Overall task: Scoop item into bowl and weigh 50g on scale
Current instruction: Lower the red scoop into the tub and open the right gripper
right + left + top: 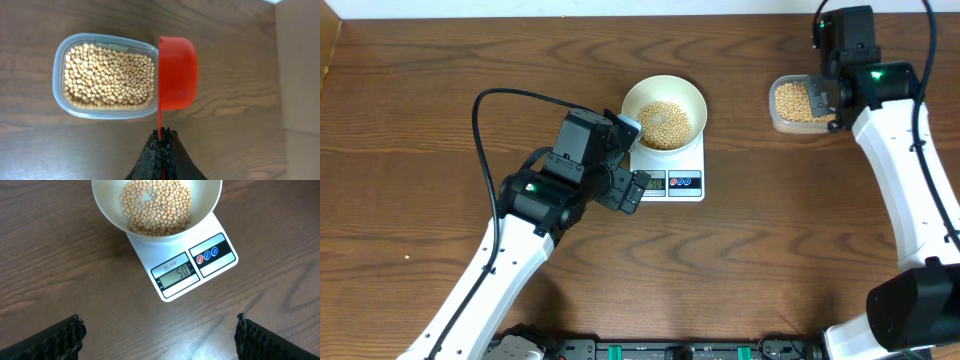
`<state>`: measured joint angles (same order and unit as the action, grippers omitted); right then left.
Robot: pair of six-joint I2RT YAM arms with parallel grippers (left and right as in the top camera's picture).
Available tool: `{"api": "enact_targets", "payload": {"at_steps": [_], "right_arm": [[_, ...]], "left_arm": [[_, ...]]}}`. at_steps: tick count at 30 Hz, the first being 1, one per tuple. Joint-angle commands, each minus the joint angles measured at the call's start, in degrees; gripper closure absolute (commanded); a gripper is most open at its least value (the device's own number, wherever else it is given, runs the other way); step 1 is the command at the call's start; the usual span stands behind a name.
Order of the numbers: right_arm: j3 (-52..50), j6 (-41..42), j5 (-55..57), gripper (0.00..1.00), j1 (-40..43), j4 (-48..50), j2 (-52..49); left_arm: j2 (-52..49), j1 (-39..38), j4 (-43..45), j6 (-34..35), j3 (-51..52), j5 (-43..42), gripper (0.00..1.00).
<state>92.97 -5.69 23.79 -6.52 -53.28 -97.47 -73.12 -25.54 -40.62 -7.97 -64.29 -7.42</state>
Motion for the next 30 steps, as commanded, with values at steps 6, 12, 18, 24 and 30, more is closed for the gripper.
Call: {"api": "enact_targets", "payload": {"at_steps": [6,12,18,24,30], "right_arm": [[-0.07,13.62,-27.74,0.99,10.16,3.19,-0.79],[-0.39,20.11,-34.93,0.99,13.81,3.8,-3.32],[-0.92,26.45,-37.4,0.99,14.14,3.85,-7.26],[-0.94,28.17,-37.75,0.62,14.14,4.66,-8.61],[-0.94,28.15,-37.86,0.37,14.16,2.99,-8.61]], "left_arm": [[0.13,0.2,-0.09,-0.57,0.22,-0.31,0.03],[0.13,0.2,-0.09,-0.57,0.22,-0.31,0.03],[0.13,0.2,-0.09,-0.57,0.22,-0.31,0.03],[0.13,0.2,-0.09,-0.57,0.22,-0.31,0.03],[0.13,0.2,-0.09,-0.57,0.22,-0.31,0.03]]}}
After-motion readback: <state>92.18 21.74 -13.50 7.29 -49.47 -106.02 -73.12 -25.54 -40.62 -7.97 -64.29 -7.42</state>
